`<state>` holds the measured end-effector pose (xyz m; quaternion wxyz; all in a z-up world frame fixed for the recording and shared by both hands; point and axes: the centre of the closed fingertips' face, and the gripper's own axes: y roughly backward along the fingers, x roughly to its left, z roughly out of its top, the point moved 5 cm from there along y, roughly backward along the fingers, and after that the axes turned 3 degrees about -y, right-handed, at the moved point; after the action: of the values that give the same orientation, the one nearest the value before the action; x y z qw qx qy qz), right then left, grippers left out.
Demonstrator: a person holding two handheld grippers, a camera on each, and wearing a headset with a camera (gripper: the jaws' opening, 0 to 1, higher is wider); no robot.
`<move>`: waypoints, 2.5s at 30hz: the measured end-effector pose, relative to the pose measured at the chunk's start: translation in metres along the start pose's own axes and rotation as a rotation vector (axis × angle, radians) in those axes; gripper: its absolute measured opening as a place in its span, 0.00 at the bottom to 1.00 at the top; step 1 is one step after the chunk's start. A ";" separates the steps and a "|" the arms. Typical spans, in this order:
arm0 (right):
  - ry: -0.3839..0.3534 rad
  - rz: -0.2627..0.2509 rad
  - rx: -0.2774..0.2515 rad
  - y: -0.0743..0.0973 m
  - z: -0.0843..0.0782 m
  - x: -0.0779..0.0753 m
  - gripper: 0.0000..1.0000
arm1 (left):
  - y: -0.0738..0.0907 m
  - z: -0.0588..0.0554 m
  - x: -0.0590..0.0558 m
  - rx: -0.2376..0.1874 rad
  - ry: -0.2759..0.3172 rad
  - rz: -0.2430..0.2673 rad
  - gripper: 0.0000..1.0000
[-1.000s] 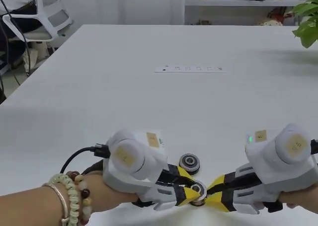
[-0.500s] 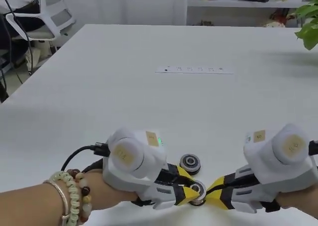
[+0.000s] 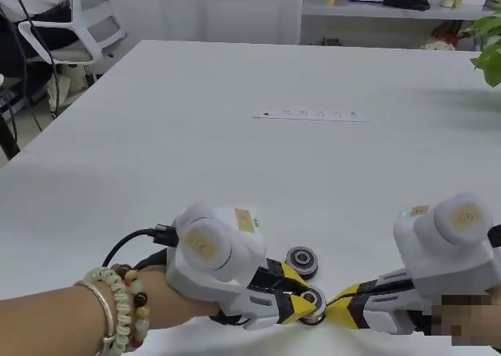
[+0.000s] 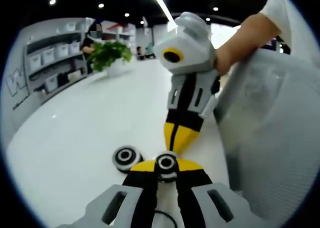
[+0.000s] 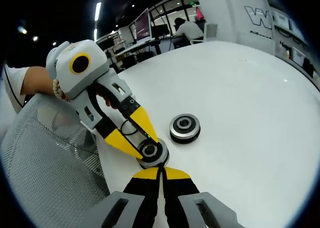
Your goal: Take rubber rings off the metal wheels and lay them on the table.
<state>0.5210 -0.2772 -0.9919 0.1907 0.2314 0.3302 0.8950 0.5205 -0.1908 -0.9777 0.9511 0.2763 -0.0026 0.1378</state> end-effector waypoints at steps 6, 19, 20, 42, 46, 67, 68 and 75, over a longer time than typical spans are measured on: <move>-0.089 0.003 0.009 0.000 0.000 -0.001 0.00 | 0.000 0.000 0.000 -0.001 -0.002 -0.002 0.14; -0.420 0.055 -0.050 0.007 0.005 -0.003 0.00 | 0.000 0.000 -0.001 -0.001 -0.005 0.021 0.14; -0.445 0.072 -0.055 0.009 0.005 -0.002 0.00 | 0.000 0.000 -0.001 -0.002 -0.001 0.025 0.14; -0.488 0.123 -0.073 0.016 0.005 0.002 0.00 | -0.003 0.001 -0.002 -0.017 -0.005 0.021 0.14; -0.487 0.122 -0.071 0.016 0.005 0.004 0.00 | -0.003 0.001 -0.002 -0.023 0.000 0.020 0.14; -0.448 0.122 -0.059 0.016 0.007 0.007 0.00 | -0.003 0.001 -0.003 -0.032 0.000 0.016 0.14; -0.447 0.122 -0.059 0.016 0.007 0.007 0.00 | -0.003 0.001 -0.003 -0.032 0.000 0.015 0.14; -0.444 0.125 -0.058 0.016 0.007 0.006 0.00 | -0.003 0.001 -0.003 -0.032 0.000 0.016 0.14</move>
<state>0.5171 -0.2815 -0.9746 0.2095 0.4371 0.2396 0.8412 0.5182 -0.1946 -0.9786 0.9542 0.2612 -0.0070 0.1455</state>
